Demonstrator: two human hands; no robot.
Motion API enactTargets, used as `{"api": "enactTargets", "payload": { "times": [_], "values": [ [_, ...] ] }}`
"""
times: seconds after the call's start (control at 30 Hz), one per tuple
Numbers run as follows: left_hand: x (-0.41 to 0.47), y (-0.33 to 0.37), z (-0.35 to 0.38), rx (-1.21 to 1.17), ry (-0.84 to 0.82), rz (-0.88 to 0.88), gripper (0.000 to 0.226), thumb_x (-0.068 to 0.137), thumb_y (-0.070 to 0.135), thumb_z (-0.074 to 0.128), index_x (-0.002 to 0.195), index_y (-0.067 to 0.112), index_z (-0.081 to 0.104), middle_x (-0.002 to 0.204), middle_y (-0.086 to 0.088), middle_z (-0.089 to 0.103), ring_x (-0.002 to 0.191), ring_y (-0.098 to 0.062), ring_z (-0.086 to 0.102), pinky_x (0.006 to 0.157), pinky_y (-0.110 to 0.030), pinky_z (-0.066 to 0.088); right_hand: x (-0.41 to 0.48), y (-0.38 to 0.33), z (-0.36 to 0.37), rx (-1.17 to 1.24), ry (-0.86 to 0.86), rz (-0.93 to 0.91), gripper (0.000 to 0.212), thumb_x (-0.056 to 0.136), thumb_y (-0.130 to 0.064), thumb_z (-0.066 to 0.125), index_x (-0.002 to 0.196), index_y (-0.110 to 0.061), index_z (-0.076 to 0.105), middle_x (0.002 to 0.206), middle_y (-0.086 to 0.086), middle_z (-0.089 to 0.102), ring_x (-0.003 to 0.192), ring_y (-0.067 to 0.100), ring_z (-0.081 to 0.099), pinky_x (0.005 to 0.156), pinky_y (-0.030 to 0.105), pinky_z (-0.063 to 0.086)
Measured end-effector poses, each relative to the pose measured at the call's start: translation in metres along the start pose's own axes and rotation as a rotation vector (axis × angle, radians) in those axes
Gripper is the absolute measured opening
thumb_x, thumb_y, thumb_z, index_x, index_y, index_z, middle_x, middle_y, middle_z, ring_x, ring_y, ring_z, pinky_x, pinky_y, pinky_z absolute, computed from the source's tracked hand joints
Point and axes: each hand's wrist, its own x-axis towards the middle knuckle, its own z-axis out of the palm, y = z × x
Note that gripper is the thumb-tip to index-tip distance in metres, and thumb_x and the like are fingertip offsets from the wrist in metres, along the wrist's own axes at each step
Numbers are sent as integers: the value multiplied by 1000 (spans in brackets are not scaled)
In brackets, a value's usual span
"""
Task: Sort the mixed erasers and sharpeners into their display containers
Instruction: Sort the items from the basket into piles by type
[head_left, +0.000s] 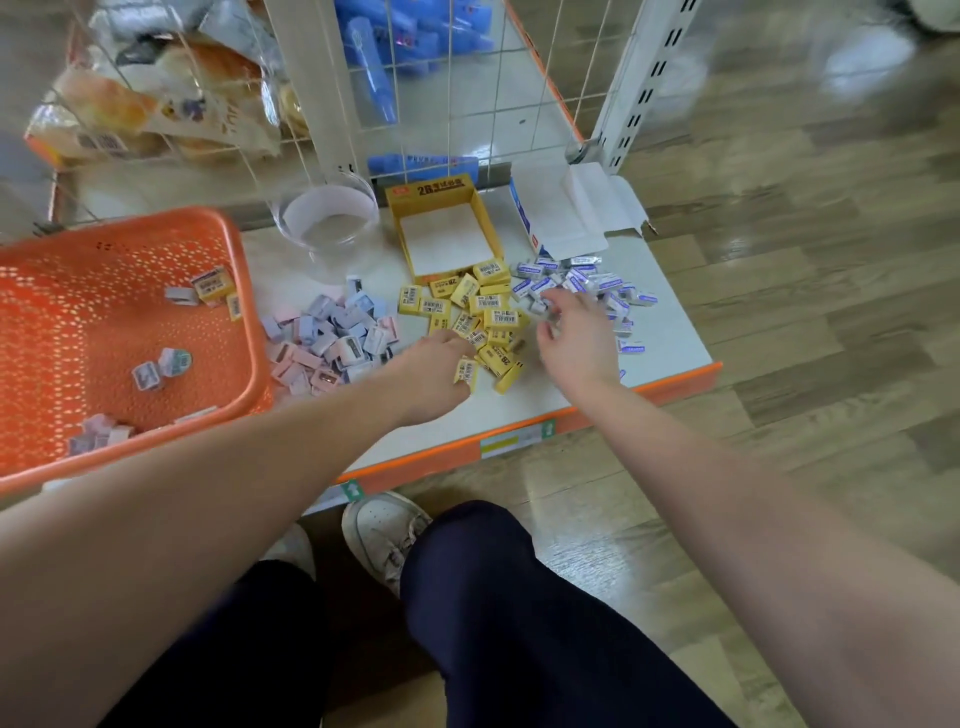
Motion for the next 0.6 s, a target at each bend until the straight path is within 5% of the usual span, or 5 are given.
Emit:
{"api": "enactTargets", "payload": {
  "times": [0.23,0.6],
  "values": [
    [-49,-35,-61,-14,230,-72,47,89,15,52,135,15,46,145,-6,37,129,-25,41,104,-33,32,-15,-73,-7,14,-91,-285,32,89,-19,55,120,-14,59,118,7,56,115,26,45,93,30,31],
    [-157,-188,-68,-139,384,-422,44,88,16,56,131,13,50,137,-14,44,123,-33,44,103,-38,37,-25,-214,57,84,-213,-519,31,86,-16,60,117,-12,63,117,10,56,109,22,52,89,22,34]
  ]
}}
